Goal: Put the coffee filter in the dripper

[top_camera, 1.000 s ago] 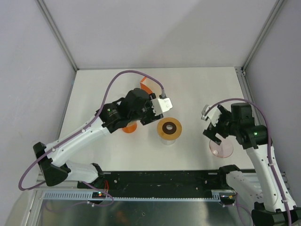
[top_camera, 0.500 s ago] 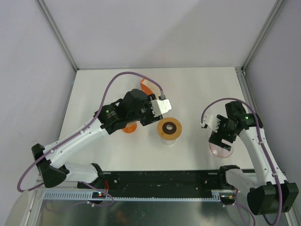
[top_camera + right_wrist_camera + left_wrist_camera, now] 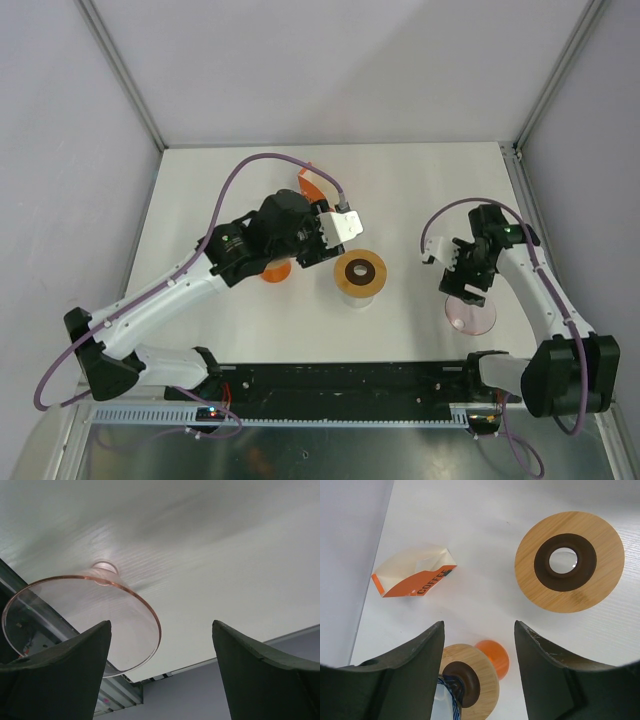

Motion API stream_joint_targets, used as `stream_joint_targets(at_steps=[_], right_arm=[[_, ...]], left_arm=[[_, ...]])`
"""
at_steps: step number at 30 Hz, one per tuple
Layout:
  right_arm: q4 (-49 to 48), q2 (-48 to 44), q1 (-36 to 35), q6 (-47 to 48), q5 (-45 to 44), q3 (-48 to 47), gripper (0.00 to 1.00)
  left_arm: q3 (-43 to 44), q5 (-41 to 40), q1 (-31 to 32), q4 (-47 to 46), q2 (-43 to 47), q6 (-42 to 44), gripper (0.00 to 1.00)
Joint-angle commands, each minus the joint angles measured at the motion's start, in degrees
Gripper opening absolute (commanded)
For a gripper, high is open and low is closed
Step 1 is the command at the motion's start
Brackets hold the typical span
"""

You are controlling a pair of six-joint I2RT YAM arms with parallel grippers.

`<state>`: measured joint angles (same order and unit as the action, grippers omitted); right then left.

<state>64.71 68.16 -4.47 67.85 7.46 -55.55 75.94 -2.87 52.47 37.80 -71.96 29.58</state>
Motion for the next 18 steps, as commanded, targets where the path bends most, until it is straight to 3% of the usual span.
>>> stream_joint_targets(at_steps=[1,7,18], right_arm=[[-1.62,0.91,0.5,1.34,0.5,0.81,0.85],[-1.99,1.92,0.47,1.57,0.82,3.49,0.76],[-2.85,1.87,0.1,1.2,2.03,5.18,0.31]], left_arm=[[0.23,-0.95,-0.32,-1.55,2.26,0.58,0.63],[0.22,-1.03,-0.3,-1.59,2.17,0.68,0.63],[-0.08,-1.56,-0.44,-1.54,2.64,0.89,0.63]])
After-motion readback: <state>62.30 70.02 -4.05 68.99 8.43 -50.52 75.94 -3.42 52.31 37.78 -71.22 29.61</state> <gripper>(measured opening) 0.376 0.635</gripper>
